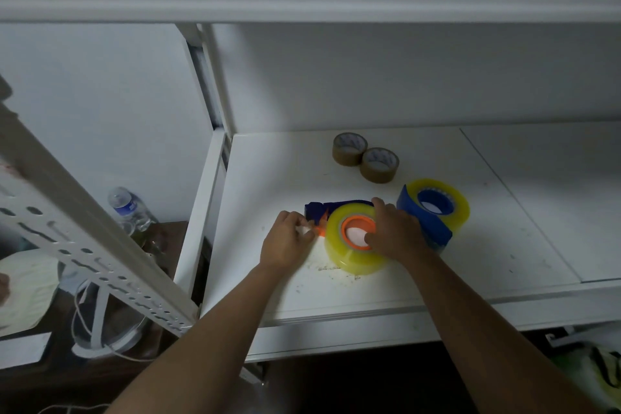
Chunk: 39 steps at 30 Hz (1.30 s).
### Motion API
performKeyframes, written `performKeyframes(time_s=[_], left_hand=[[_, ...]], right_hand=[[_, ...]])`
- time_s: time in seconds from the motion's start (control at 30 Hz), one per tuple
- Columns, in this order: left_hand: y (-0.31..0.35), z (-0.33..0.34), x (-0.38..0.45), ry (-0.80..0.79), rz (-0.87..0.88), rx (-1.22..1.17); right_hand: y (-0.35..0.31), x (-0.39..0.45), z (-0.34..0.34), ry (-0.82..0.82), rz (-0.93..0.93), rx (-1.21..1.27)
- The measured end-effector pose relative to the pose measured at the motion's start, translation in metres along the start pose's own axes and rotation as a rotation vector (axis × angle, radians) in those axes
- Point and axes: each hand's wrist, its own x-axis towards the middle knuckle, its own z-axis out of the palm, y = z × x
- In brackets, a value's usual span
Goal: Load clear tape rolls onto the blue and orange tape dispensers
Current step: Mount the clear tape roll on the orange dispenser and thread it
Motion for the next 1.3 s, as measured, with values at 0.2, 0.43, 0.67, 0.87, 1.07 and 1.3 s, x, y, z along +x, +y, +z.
performKeyframes(time_s=[0.2, 0.43, 0.67, 0.87, 1.07, 1.3], left_hand=[[-0.002, 0.0, 0.002, 0.031, 0.035, 0.086], [-0.003, -0.005, 0.004, 0.002, 0.06, 0.205], [0.01, -0.011, 0.006, -0.137, -0.049, 0.186], [0.011, -0.014, 0.006, -0.13, 0.032, 0.385], [0.005, -0.021, 0.01, -0.111, 0.069, 0.488], [0.004, -0.02, 0.011, -0.099, -0.001, 0.478]], right_hand=[[-0.008, 0.008, 0.003, 0.038, 0.022, -0.003], [-0.007, 0.018, -0.005, 0.052, -0.03, -0.159], [-0.017, 0.034, -0.001, -0.044, -0.283, -0.271], [-0.016, 0.035, 0.002, -0.008, -0.32, -0.29], [-0.008, 0.037, 0.003, -0.015, -0.344, -0.289], [-0.014, 0.032, 0.003, 0.0, -0.304, -0.337]])
